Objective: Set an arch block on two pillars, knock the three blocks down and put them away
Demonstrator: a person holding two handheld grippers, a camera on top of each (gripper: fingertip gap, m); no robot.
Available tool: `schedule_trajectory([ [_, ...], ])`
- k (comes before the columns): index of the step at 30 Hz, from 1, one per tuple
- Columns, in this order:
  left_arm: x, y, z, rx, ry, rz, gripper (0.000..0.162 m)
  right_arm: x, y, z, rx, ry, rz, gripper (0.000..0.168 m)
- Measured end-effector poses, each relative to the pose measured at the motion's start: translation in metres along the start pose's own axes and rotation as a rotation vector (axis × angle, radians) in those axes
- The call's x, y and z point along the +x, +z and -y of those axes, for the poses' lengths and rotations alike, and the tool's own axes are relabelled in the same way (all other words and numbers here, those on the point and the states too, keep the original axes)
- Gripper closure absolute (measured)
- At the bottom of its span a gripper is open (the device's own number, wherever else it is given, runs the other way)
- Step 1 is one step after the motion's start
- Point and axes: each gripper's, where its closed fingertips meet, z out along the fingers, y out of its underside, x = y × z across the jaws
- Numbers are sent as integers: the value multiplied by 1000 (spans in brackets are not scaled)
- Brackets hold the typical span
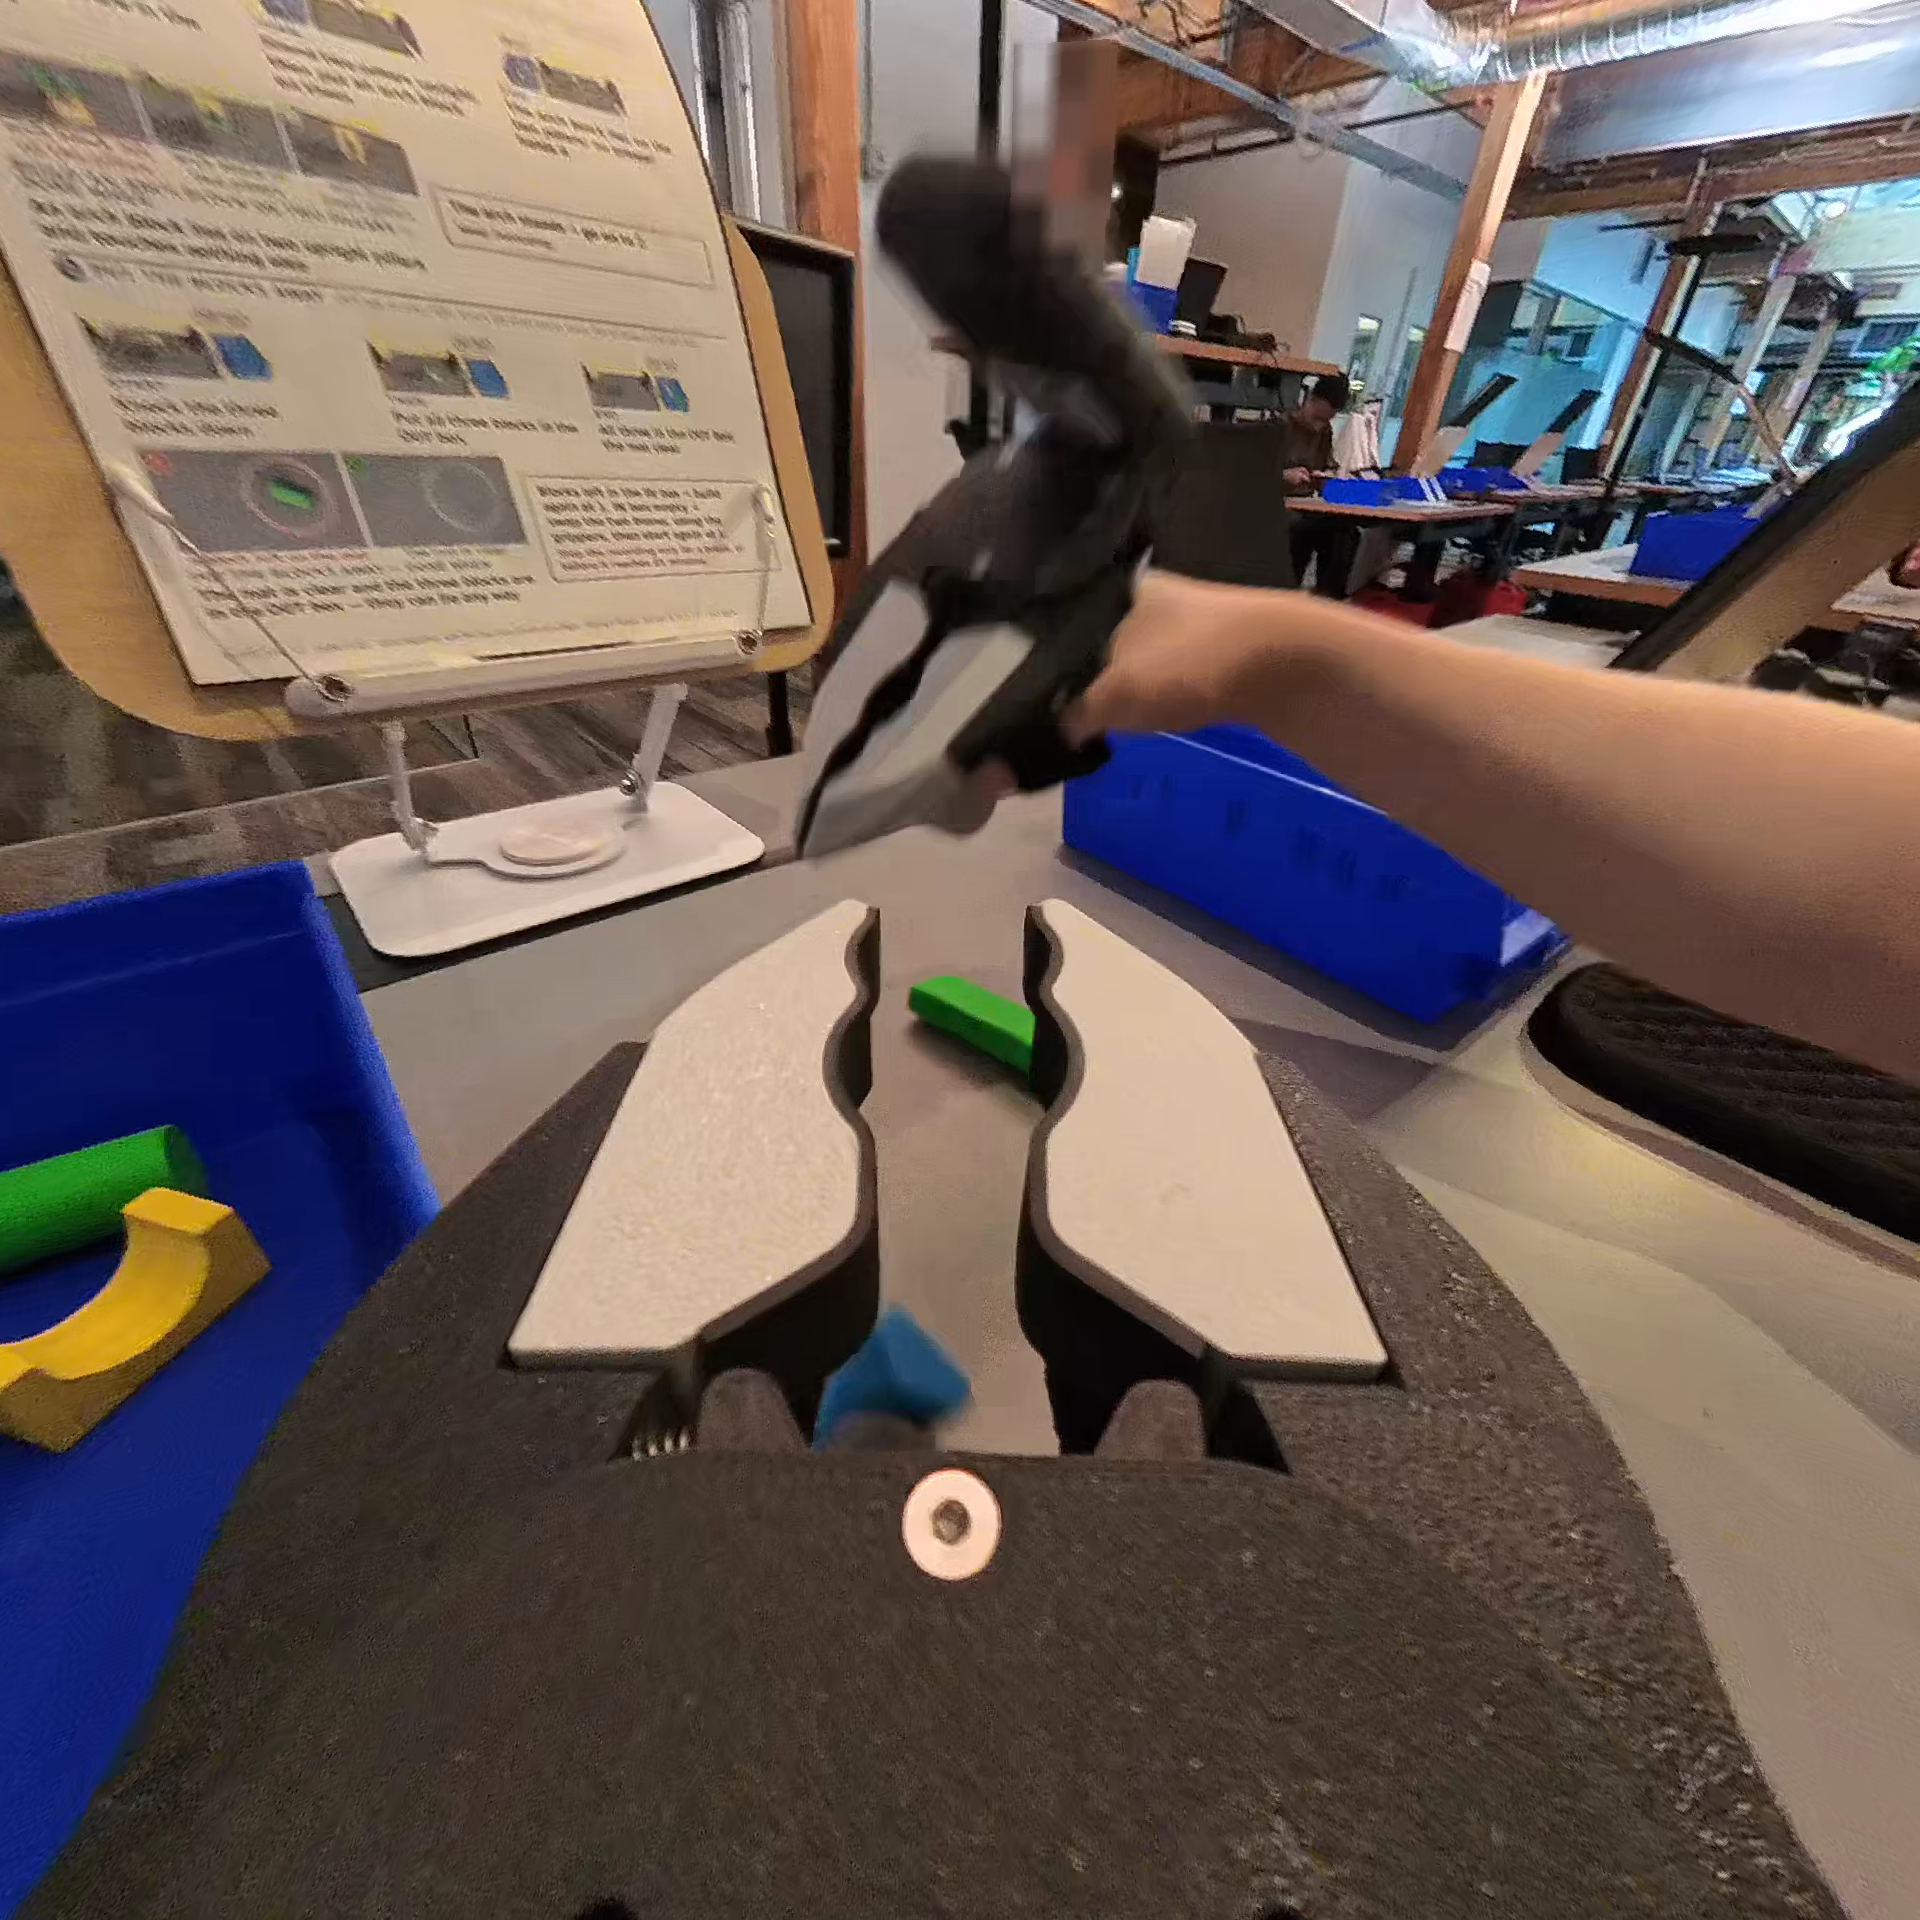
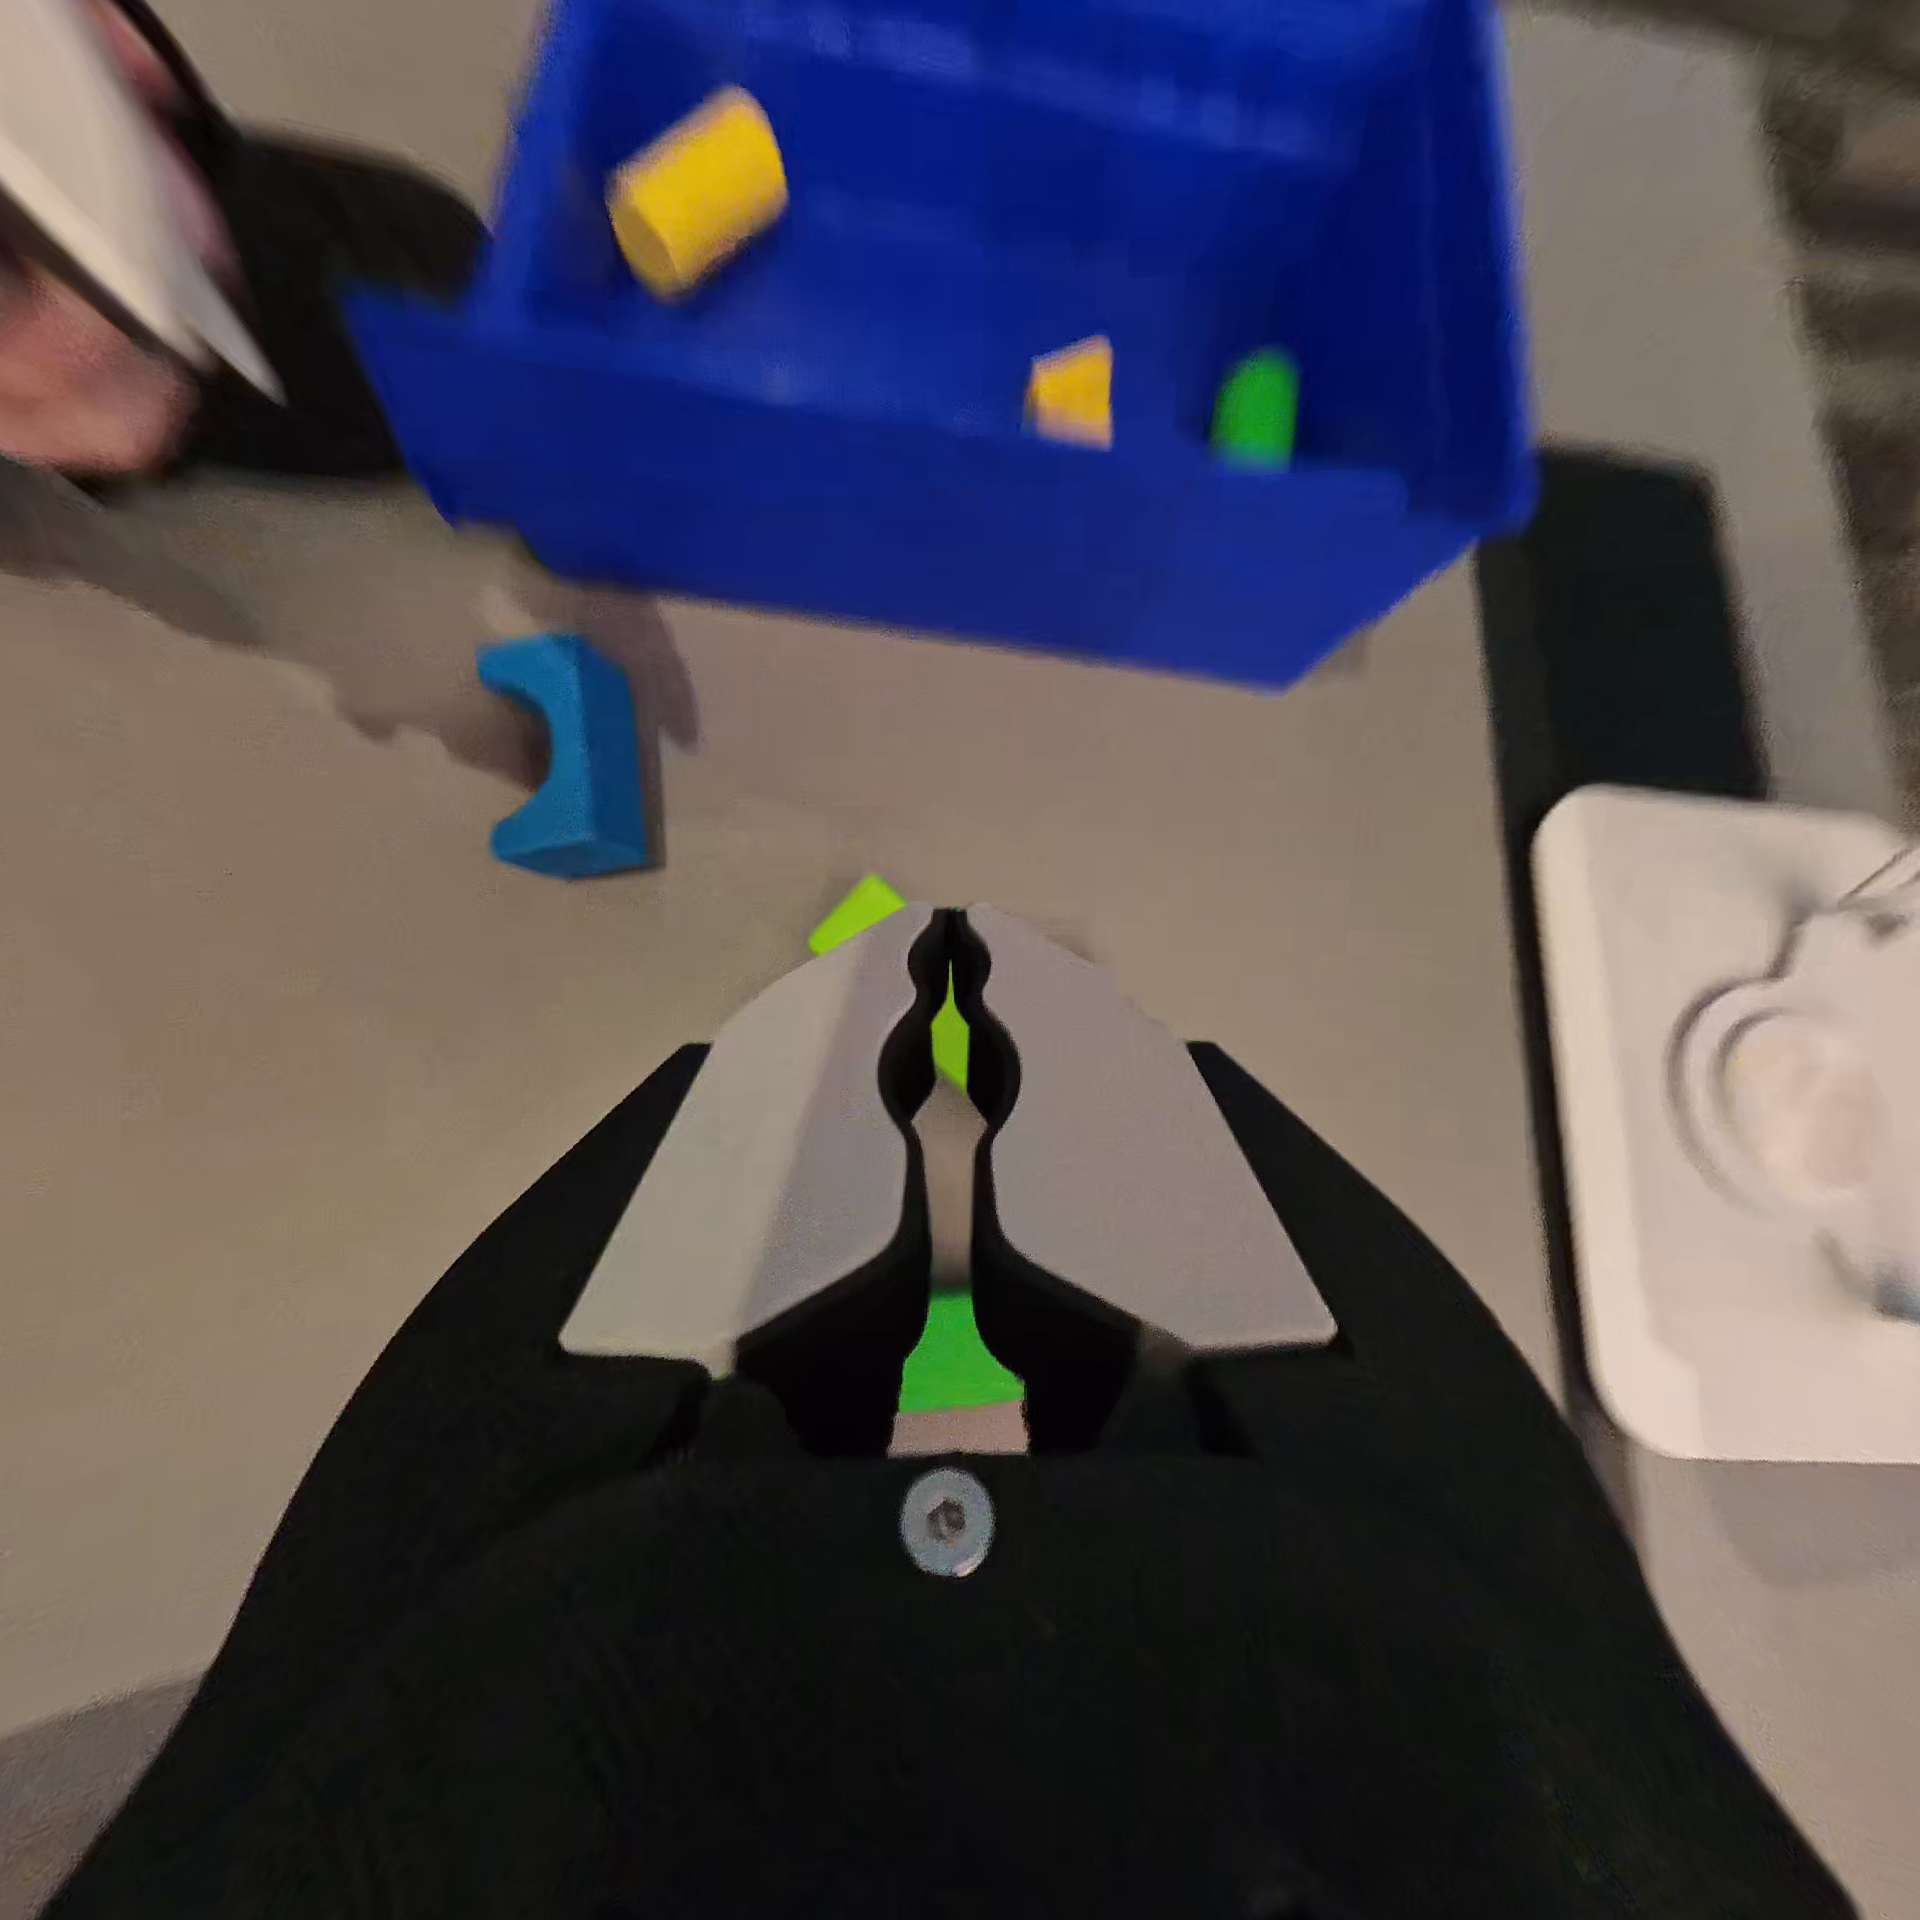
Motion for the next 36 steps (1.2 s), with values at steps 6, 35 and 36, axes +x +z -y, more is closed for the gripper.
schedule_trajectory([
  [6, -9, -10, 9, 4, -13, 30, 126, 0, -83, 83, 92, -24, -240, 167],
  [35, 14, -80, -172, -894, -50, 303, 136, -24, -7, -163, -458, 757, -503, 136],
  [36, 14, -78, -172, -892, -41, 290, 137, -25, -11, -166, -477, 750, -504, 136],
])
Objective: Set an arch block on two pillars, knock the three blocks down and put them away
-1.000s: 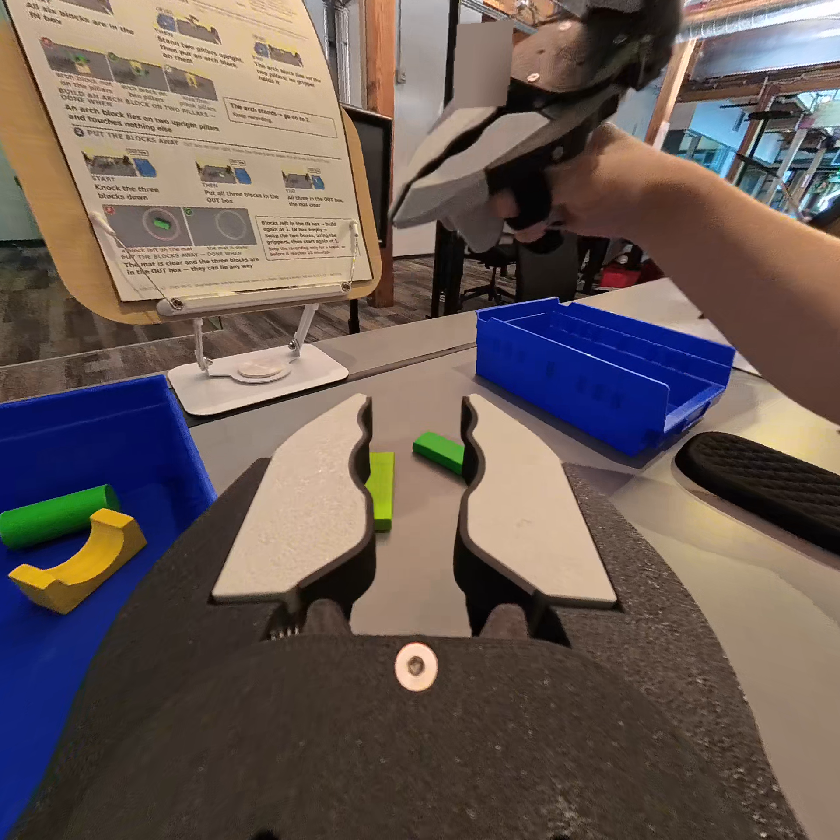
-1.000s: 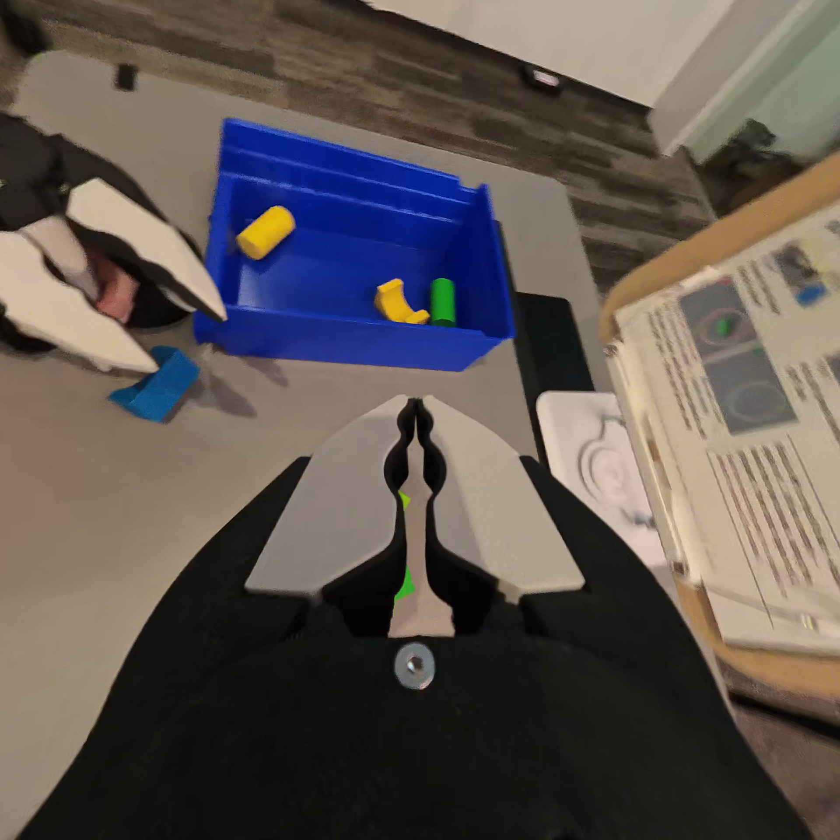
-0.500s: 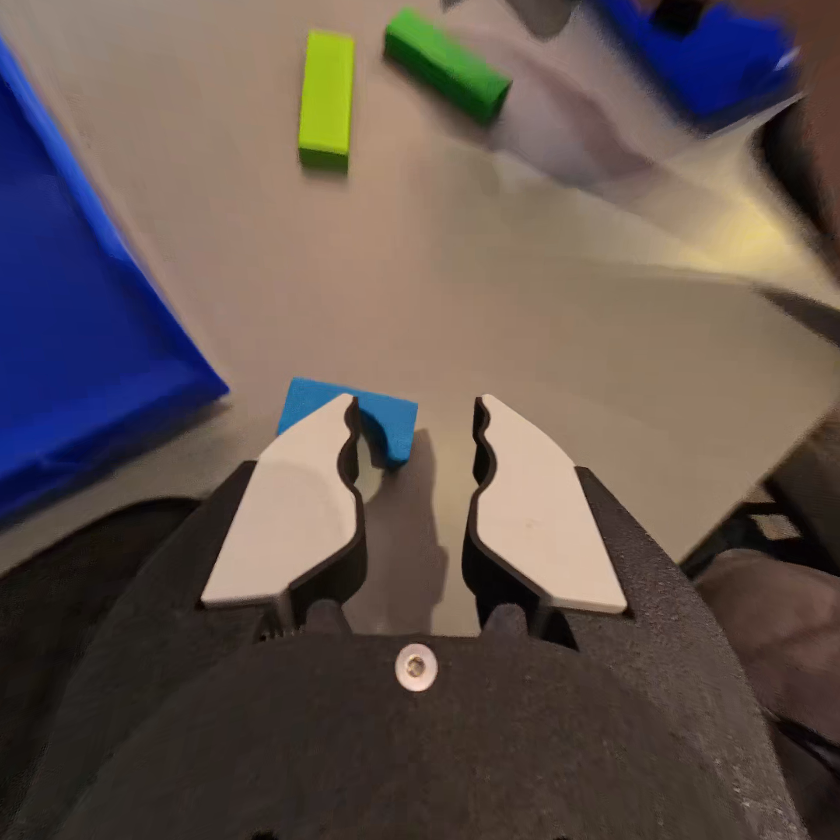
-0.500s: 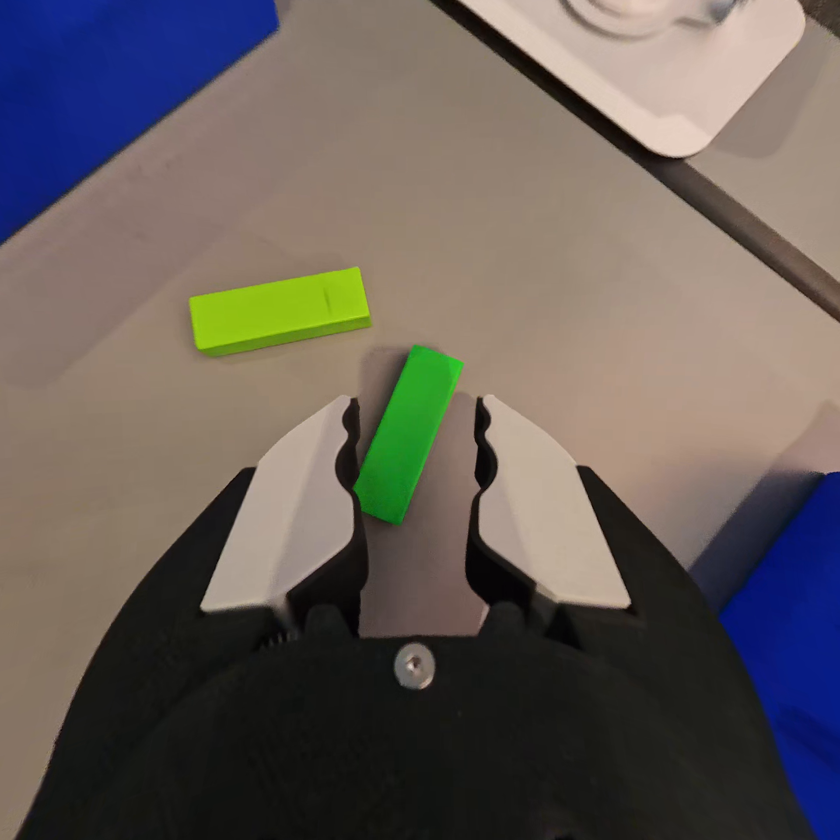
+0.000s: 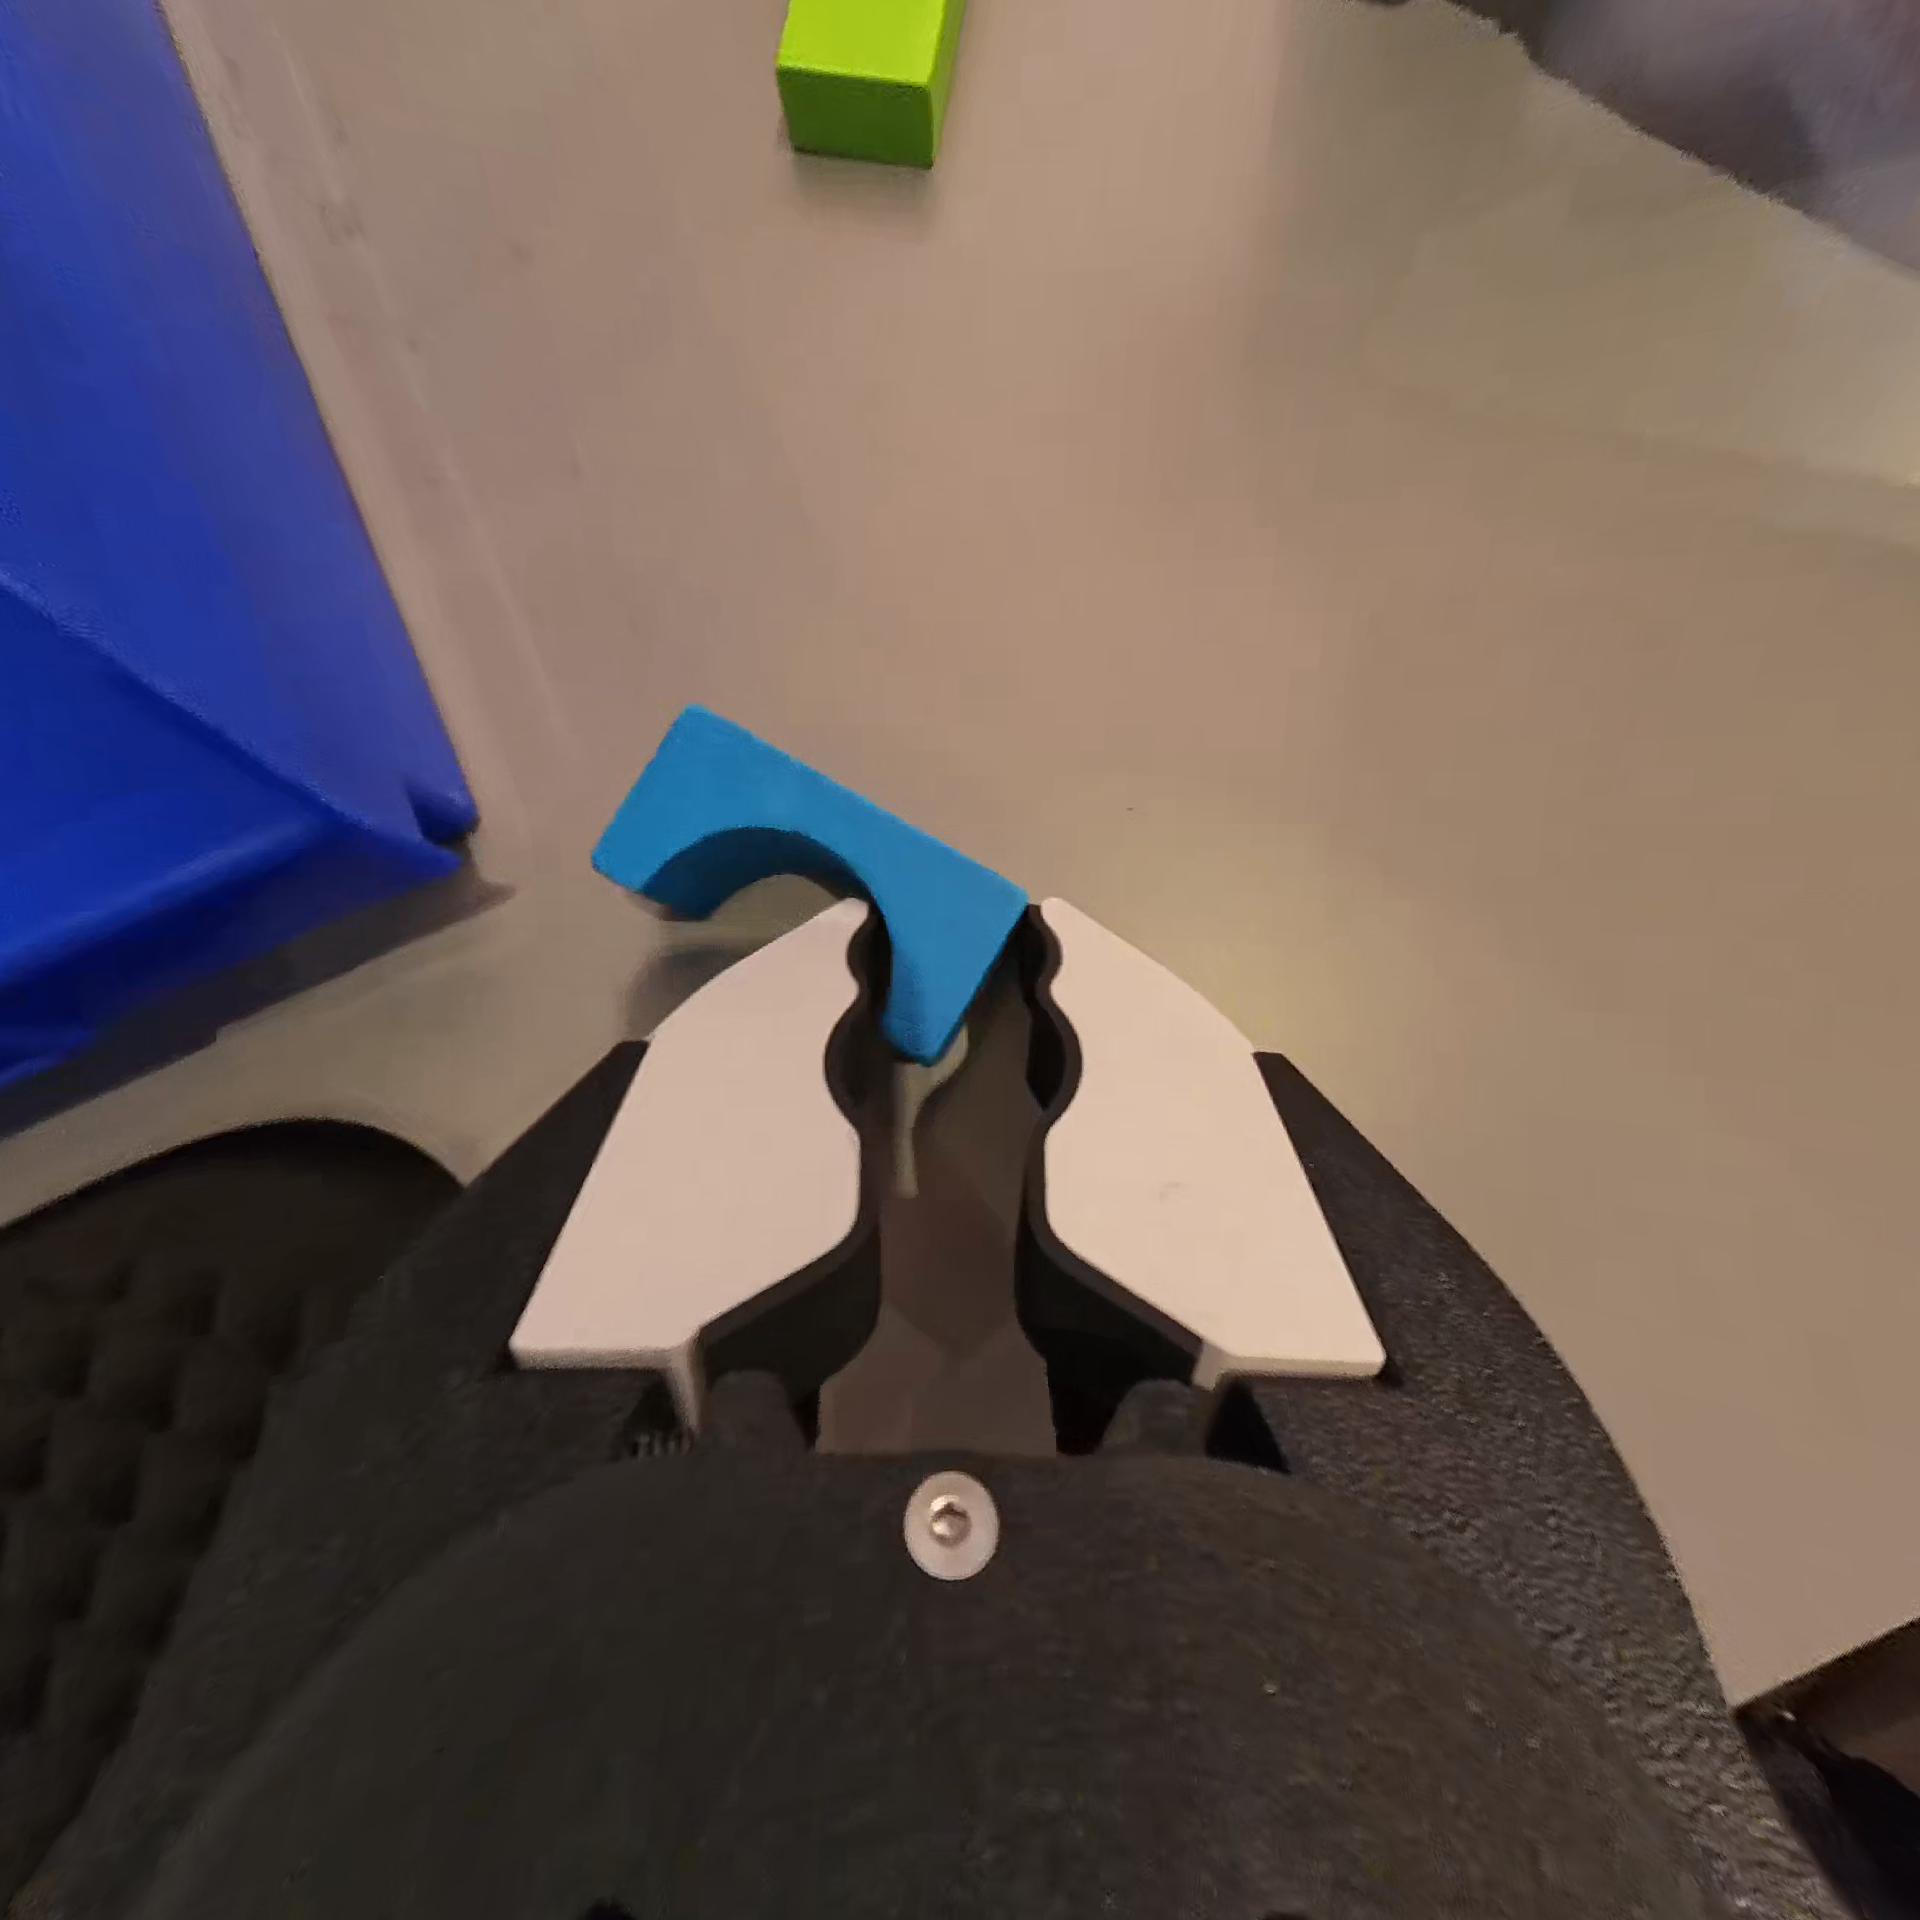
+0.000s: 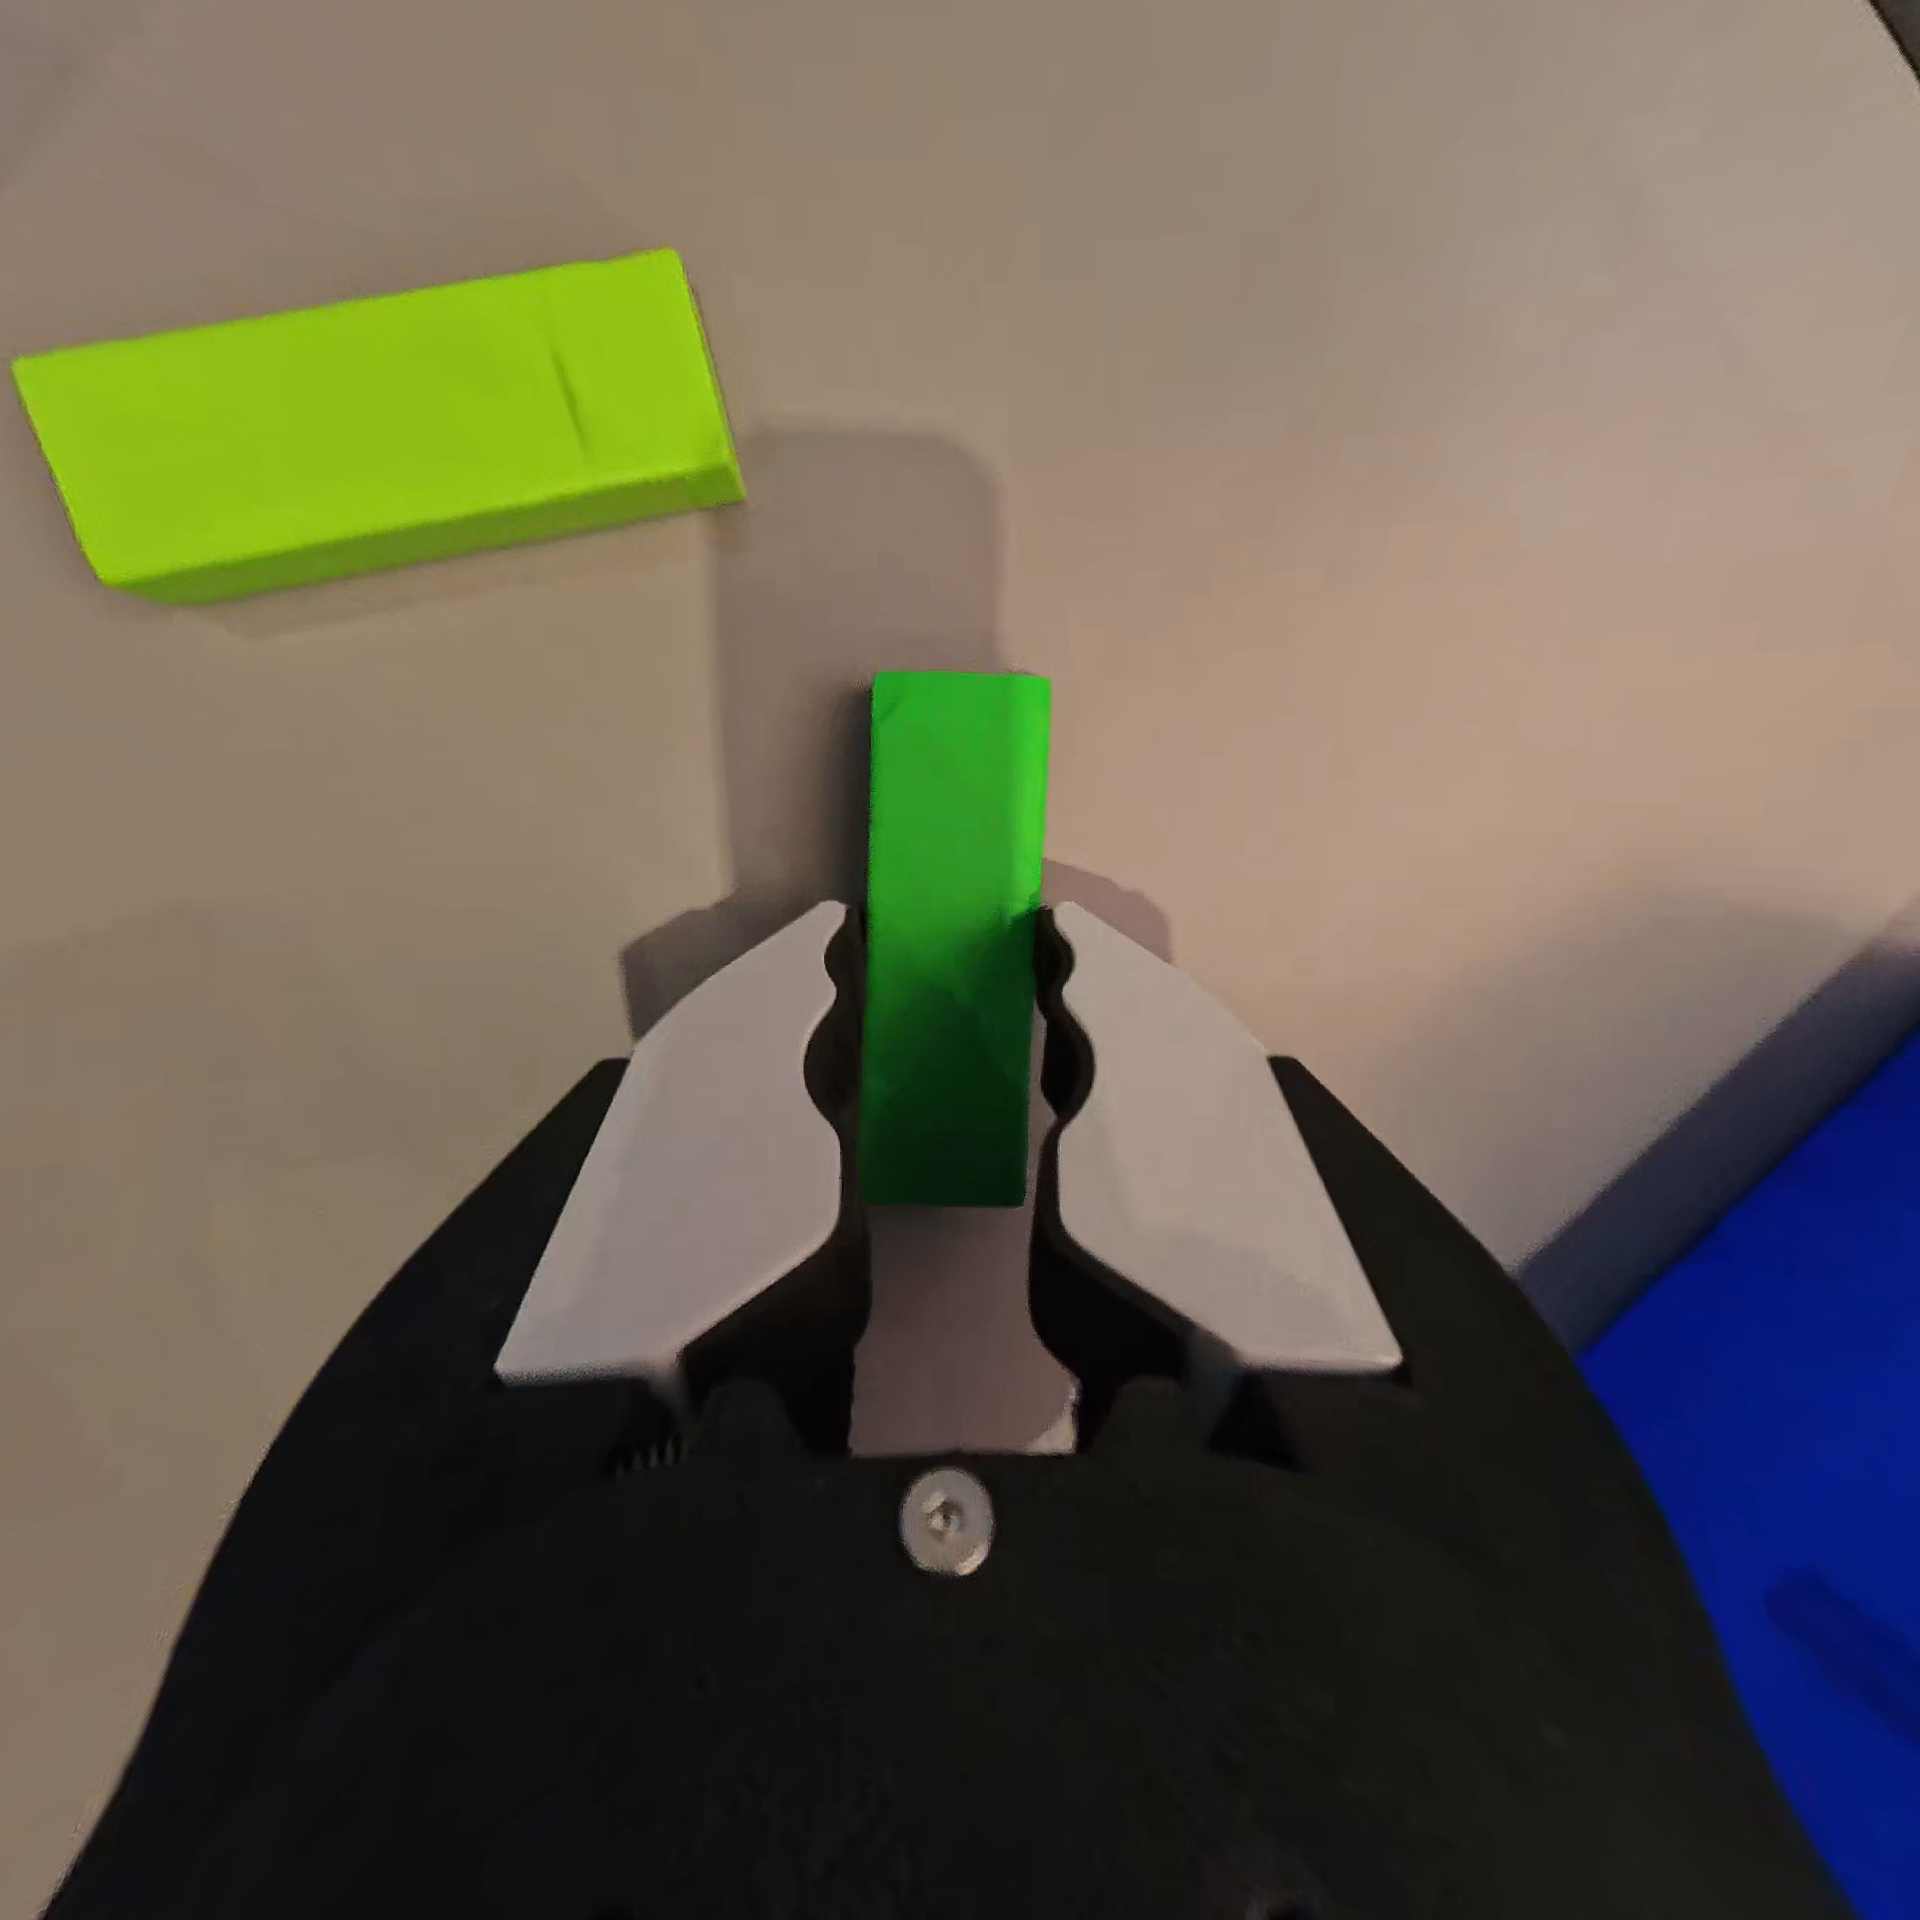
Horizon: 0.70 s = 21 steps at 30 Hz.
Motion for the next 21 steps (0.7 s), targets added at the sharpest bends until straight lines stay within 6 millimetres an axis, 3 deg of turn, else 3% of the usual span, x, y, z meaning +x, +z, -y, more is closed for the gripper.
schedule_trajectory([
  [3, 6, 2, 4, 9, 29, -39, 138, 12, -23, 0, 37, 3, -9, 136],
  [6, 9, 0, 8, 38, 57, -65, 138, 36, -86, 13, 205, 29, -41, 136],
  [9, 11, -6, 18, 85, 70, -91, 138, 90, -161, 7, 379, 129, -145, 136],
  [11, 12, -12, 28, 118, 80, -104, 137, 133, -180, -24, 353, 240, -176, 136],
  [13, 16, -17, 40, 150, 85, -138, 137, 170, -168, -61, 267, 344, -170, 136],
  [15, 18, -22, 52, 174, 99, -156, 137, 193, -140, -94, 170, 411, -119, 136],
  [20, 26, -35, 96, 261, 179, -204, 137, 214, -82, -141, 4, 478, -92, 135],
  [21, 29, -38, 107, 289, 195, -228, 137, 219, -78, -149, -31, 491, -113, 126],
])
